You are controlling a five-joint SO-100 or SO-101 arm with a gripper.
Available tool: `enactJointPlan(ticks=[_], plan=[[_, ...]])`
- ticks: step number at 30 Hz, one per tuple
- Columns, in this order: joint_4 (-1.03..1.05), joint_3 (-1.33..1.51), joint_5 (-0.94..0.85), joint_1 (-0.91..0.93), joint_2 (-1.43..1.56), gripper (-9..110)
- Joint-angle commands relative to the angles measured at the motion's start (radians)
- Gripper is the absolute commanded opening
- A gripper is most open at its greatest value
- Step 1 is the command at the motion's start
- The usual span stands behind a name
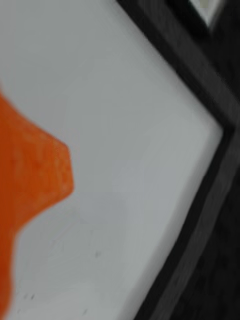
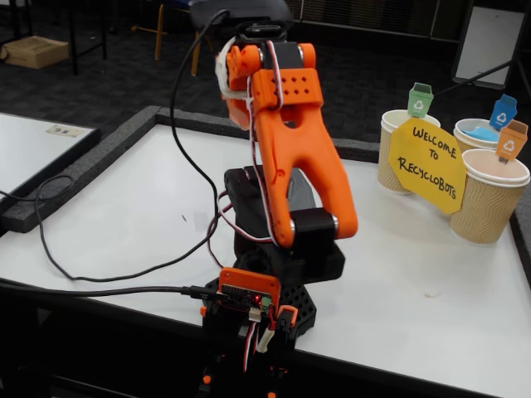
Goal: Sort rubbish by color.
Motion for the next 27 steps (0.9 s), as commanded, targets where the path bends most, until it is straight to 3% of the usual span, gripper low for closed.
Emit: enactJointPlan(ticks=[1, 14, 27], plan=[[-0.049, -0.020, -0.011, -0.041, 0.003, 0], [-0.037, -0.023, -0.011, -0.031, 0.003, 0], [-0.074, 0.031, -0.021, 0.402, 0.003, 0]])
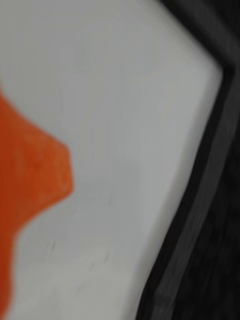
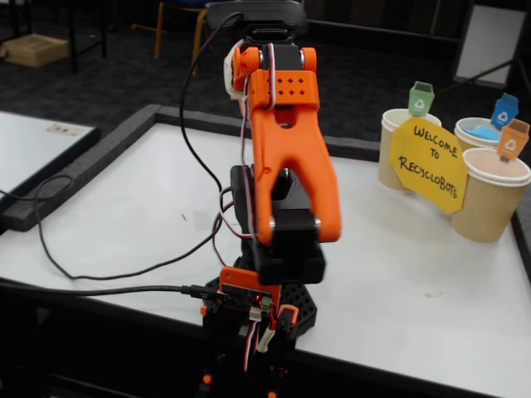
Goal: Sort rubbish by color.
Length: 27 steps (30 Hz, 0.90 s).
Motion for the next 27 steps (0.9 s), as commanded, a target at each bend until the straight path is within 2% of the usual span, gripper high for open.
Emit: enactJointPlan(ticks=[1, 11, 16, 21, 27], plan=[[-0.034, -0.021, -0.021, 0.198, 0.003, 0], [-0.031, -0.021, -0.021, 0.676, 0.003, 0], [-0.026, -0.031, -0.021, 0.844, 0.003, 0], [-0.026, -0.037, -0.021, 0.948, 0.003, 0], [-0.020, -0.048, -0.021, 0.969, 0.003, 0]])
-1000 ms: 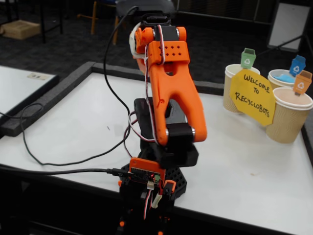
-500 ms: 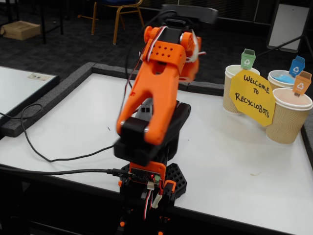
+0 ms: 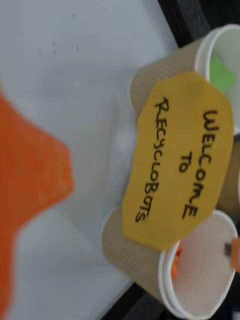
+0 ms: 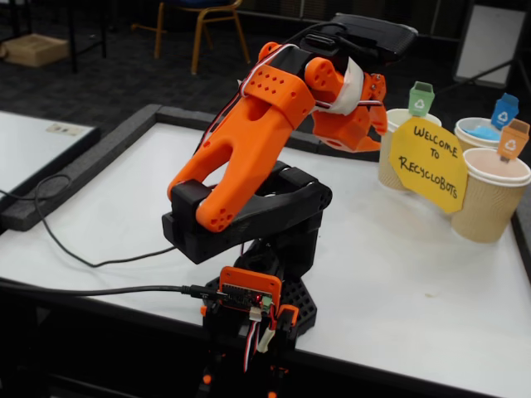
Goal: Sort rubbish by color.
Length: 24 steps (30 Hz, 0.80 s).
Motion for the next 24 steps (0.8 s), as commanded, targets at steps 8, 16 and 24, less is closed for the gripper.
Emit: enactJointPlan(ticks=[8, 16, 24], plan=[[-0.035, -0.107, -0.018, 0.040, 0.003, 0], [-0.117, -0.181, -0.020, 0.037, 0.003, 0], [-0.169, -0.198, -0.021, -0.020, 0.003, 0]])
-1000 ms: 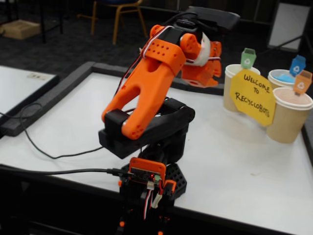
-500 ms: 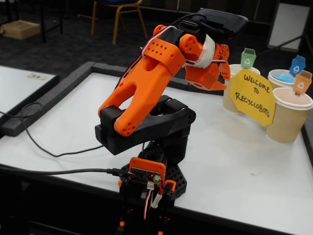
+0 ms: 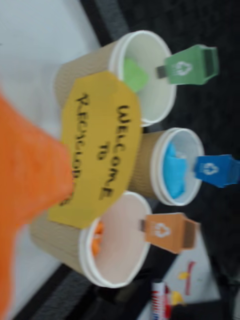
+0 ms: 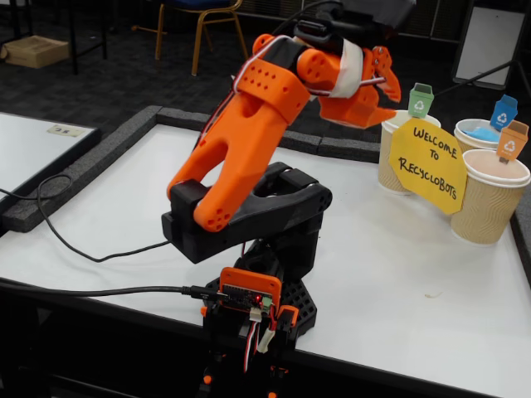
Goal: Sort rubbish by color.
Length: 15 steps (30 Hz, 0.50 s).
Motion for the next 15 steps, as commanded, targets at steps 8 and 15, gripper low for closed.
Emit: enactJointPlan(ticks=[8, 15], plan=[[-0.021, -0.100, -0.021, -0.075, 0.003, 0], [-0.008, -0.075, -0.021, -0.152, 0.003, 0]])
